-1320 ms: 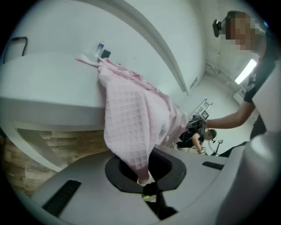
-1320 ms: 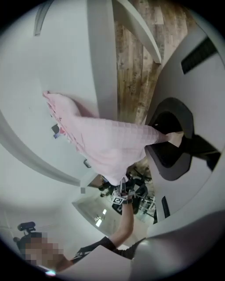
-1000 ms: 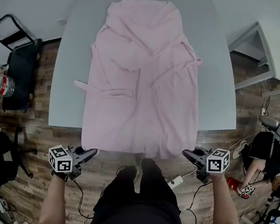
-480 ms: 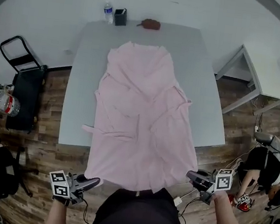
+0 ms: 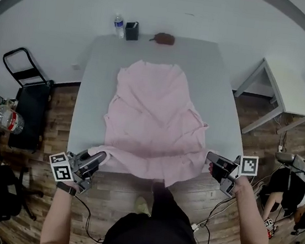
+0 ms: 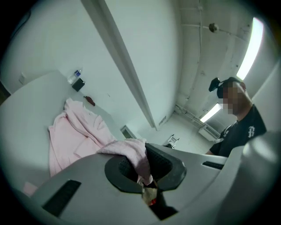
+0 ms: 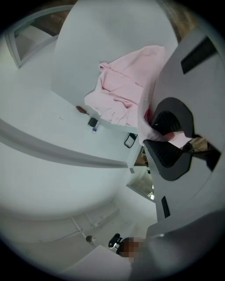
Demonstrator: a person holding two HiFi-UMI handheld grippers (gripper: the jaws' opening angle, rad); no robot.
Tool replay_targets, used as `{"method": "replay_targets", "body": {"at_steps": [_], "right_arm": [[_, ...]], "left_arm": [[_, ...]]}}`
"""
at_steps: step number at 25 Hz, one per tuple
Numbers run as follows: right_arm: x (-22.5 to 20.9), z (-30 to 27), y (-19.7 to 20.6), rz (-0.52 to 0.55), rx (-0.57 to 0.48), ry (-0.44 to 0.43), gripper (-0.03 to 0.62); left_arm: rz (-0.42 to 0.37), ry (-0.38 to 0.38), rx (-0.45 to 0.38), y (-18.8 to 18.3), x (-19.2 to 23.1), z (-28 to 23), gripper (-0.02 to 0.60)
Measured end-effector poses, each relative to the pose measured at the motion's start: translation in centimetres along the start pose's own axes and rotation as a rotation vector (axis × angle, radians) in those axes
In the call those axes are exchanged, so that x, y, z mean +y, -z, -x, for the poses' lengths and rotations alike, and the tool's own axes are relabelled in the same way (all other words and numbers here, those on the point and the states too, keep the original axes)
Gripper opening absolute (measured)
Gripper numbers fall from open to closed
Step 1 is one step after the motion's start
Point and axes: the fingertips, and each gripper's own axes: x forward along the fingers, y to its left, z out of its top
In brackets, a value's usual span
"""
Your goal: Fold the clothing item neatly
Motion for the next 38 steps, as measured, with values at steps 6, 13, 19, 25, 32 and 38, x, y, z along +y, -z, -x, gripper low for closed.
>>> {"method": "replay_targets", "body": {"at_steps": [6,13,19,25,32,38], "right_arm": [[-3.5,-5.8,-9.6,-0.042,-0.021,0.004,0.031],[-10.6,-11.9,-12.7,-0.213,0.063,0.022,0.032],[-15.1,-13.8,-12.1,-0.194,0.199,0.084,0.067],[-18.6,-12.7,-9.9,-0.012,0.360,0.263,0.156],[-14.3,-9.6,-10.7,0.196,0.263,0.293,0.176],[-9.0,-10.4,-7.3,0.424,0.196,0.242,0.175]], "left_arm": [[0.041,-0.175,-0.007,-6.8,9.0,-5.0,0.012],[0.232,-0.342,0.063,-7.0,19.3,-9.5,0.012],[0.350,-0.474,0.082,-4.2,24.9,-8.8,0.046],[0.380,-0.611,0.144,-2.2,27.1,-4.9,0.161],[0.185,-0.623,0.266,-0.9,23.3,-3.4,0.161],[-0.064,-0.548,0.351,0.5,18.7,-5.1,0.161]]}}
